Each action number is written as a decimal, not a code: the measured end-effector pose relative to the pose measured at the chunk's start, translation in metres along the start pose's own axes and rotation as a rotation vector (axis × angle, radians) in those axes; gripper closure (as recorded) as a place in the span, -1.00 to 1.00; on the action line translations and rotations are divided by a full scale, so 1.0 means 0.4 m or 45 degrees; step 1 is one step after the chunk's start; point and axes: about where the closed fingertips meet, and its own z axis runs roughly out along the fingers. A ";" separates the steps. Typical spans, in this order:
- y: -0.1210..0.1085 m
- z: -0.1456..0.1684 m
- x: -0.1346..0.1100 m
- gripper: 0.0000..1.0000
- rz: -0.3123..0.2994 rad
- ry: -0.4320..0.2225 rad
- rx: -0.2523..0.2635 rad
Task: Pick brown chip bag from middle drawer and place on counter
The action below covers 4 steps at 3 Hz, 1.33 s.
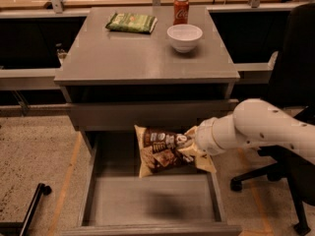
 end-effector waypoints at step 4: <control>-0.213 -0.318 -0.335 1.00 -0.333 -0.129 0.199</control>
Offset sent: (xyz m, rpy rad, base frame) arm 0.0842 -0.0002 0.2967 -0.0790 -0.4062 0.1482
